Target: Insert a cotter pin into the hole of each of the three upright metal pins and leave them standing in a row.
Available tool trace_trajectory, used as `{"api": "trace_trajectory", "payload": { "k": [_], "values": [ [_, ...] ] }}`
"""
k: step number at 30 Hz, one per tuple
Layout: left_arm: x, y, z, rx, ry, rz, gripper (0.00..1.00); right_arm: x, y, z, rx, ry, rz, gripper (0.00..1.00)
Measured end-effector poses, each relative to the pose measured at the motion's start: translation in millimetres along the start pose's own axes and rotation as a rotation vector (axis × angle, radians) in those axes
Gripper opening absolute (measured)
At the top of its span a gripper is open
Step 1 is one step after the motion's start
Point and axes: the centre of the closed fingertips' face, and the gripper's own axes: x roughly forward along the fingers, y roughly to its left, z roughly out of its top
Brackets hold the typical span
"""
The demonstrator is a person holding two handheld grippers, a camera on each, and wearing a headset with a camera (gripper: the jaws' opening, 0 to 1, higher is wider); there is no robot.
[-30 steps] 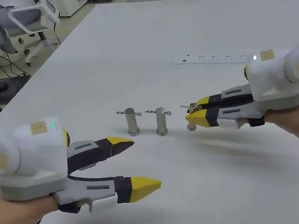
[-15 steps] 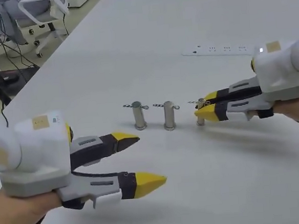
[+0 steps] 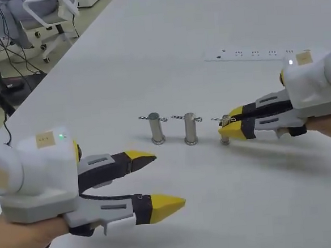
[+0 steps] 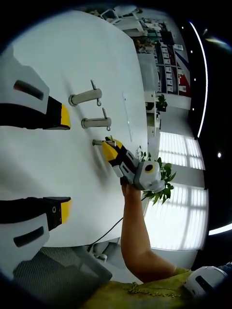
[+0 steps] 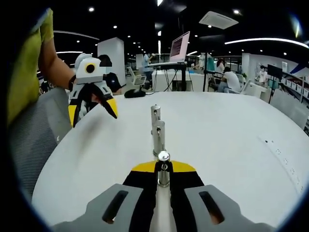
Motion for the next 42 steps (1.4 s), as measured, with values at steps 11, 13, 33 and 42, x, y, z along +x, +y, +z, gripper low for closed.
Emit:
{"api": "trace_trajectory", "payload": {
  "k": [11,13,33,42],
  "values": [
    [1.3,-1.6,-1.7,-0.007,0.001,-0.002,0.55,-2.6,-1.0,0.1,-0.002,-0.011,-0.010,0.14],
    [0.6,-1.6,-1.4,-0.010,-0.001,-0.002,0.55,-3.9,-2.0,1.6,0.005,-0.019,-0.019,0.18],
    [-46.6,-1.1,37.6,0.020,-0.121,0.045,0.61,-98.9,45.8,34.6,0.048,-0.067,-0.279,0.39],
    [-78.9,-7.5,41.2,0.018,-0.147,0.089,0.71,-117.9,89.6,47.4,0.082,-0.068,-0.384,0.54]
  ]
}}
